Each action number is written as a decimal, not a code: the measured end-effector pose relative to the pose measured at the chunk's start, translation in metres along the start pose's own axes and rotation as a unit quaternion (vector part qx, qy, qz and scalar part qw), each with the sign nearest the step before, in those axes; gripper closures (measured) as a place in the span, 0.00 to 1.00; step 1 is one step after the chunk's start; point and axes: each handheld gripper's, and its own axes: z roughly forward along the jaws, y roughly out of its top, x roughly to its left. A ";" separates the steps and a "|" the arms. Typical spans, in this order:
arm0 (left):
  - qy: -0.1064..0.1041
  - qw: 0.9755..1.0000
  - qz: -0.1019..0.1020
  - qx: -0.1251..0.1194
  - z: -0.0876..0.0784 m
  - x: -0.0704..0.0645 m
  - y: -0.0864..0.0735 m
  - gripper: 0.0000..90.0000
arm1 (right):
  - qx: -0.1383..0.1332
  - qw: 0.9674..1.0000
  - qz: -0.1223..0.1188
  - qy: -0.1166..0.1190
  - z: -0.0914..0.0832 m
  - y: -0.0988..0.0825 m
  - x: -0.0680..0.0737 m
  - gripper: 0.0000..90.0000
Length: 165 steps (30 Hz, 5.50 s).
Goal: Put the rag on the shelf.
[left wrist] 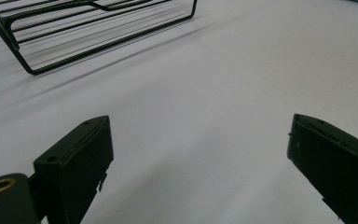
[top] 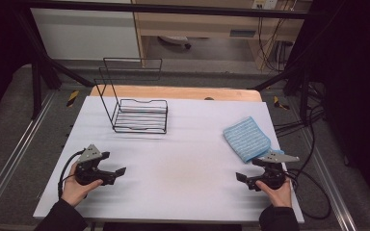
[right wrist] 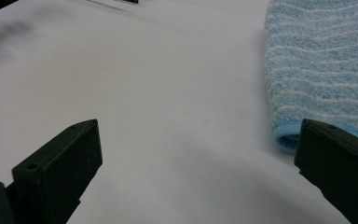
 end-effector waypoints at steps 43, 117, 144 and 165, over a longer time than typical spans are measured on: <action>0.009 1.000 -0.006 0.007 -0.002 0.001 -0.006 0.08 | 0.036 0.994 -0.034 -0.096 0.042 0.043 -0.021 0.43; 0.021 1.000 0.002 0.016 0.000 0.000 -0.007 0.08 | 0.064 0.997 -0.019 0.026 0.072 0.047 0.077 0.94; 0.023 1.000 0.004 0.019 0.001 0.000 -0.007 0.08 | 0.062 0.995 -0.021 0.076 0.115 0.049 0.140 0.94; 0.024 1.000 0.006 0.020 0.000 0.000 -0.007 0.08 | 0.037 0.993 -0.052 0.100 0.125 0.052 0.155 0.58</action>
